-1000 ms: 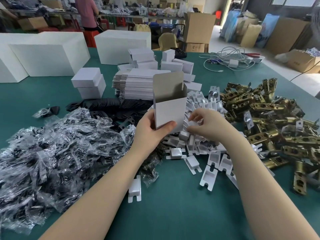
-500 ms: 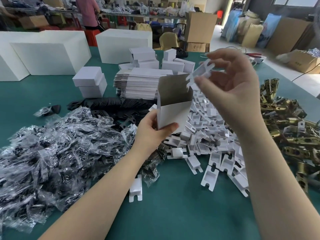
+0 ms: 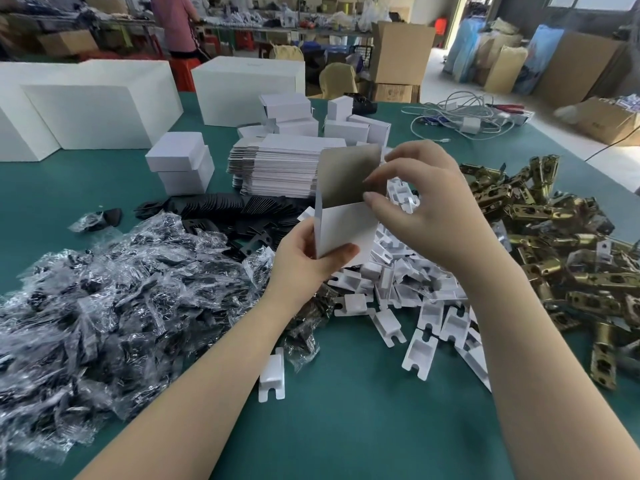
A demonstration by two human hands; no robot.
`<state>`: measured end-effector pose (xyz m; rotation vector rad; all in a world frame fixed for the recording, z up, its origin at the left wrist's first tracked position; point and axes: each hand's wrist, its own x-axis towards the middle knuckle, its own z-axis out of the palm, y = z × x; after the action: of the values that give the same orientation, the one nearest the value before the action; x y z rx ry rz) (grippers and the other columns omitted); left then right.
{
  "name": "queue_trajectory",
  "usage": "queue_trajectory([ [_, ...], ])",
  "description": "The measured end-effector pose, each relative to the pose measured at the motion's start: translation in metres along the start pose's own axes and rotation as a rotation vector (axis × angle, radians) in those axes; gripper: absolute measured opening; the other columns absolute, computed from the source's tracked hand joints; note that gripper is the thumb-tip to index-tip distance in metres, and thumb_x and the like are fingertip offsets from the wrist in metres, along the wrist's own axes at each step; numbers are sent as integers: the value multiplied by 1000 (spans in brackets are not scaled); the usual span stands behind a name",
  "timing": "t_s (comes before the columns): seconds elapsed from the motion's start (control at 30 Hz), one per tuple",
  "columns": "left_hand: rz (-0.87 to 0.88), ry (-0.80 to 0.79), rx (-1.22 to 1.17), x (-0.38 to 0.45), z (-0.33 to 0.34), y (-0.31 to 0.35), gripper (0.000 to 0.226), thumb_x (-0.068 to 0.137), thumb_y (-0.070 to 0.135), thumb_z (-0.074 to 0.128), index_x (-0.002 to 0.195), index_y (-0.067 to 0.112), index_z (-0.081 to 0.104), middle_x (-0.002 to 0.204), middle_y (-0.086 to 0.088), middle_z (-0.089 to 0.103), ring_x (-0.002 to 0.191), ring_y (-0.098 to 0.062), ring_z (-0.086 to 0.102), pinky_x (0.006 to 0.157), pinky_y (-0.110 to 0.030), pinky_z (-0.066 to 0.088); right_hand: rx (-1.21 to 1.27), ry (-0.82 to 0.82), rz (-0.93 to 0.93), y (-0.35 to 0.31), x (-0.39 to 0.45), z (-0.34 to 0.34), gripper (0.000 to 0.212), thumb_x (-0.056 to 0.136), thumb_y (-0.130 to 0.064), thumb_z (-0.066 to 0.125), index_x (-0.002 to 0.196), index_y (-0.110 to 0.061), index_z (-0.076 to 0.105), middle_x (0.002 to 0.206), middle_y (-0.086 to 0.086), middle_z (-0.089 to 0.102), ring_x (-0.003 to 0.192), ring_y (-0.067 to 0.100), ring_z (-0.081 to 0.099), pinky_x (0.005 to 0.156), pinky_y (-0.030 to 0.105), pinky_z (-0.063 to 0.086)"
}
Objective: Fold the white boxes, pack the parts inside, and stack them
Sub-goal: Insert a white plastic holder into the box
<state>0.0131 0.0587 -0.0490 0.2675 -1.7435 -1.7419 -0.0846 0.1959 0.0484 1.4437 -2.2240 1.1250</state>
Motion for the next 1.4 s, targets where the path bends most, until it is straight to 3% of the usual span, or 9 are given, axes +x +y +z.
queue_trajectory([
  [0.17,-4,14,29,2,-2,2,31,72,22,83,93,40,69,90,8,73,82,-8,69,63,-24,56,252,80,140,5,0,1,53,78,-44,77,123,-37,50,112,-18,51,95,1,54,77,9,43],
  [0.33,-4,29,72,10,-4,16,37,72,19,87,93,42,67,94,17,74,84,-1,70,64,-15,54,394,-289,387,26,-7,22,82,68,-55,75,138,-26,47,120,-4,60,100,20,65,87,38,58],
  [0.6,-95,-270,-13,14,-12,41,39,73,23,78,108,37,68,115,-2,72,111,-24,66,94,-41,56,954,-370,503,25,-22,49,51,79,-40,74,121,-15,57,91,-8,71,82,13,68,67,32,57],
  [0.77,-132,-426,257,11,-13,48,71,76,2,54,111,63,52,115,22,63,98,5,61,80,-20,56,1120,-241,552,25,-38,63,50,80,-30,78,120,-6,59,98,9,68,75,23,62,57,35,49],
  [0.83,-168,-337,318,16,-22,57,73,79,1,56,129,53,47,124,21,54,100,3,60,78,-29,60,1171,-211,570,27,-40,65,60,72,-35,81,120,-8,60,101,8,70,79,22,66,55,33,52],
  [0.97,-155,23,248,47,-52,77,50,79,11,57,103,55,59,113,23,59,106,-3,60,79,-27,54,1189,-200,575,31,-42,66,51,70,-30,79,115,-15,61,98,-3,72,90,17,69,66,36,58],
  [1.07,-146,150,640,82,-76,72,40,90,6,54,120,31,61,118,8,64,103,-10,57,90,-31,49,1190,-215,570,31,-43,67,49,70,-27,82,113,-17,62,98,-5,74,89,14,70,66,32,59],
  [1.23,-352,-431,1590,103,-101,43,35,93,37,64,122,18,67,123,-4,67,111,-24,61,97,-32,48,1167,-232,567,34,-43,68,49,70,-27,77,115,-19,62,98,-7,74,91,13,71,68,32,59],
  [1.4,-237,-450,1851,97,-98,30,38,97,41,55,125,15,64,119,-11,66,107,-32,62,90,-44,54,1182,-224,579,37,-43,70,47,70,-27,78,114,-18,63,99,-7,74,90,12,71,71,36,59],
])
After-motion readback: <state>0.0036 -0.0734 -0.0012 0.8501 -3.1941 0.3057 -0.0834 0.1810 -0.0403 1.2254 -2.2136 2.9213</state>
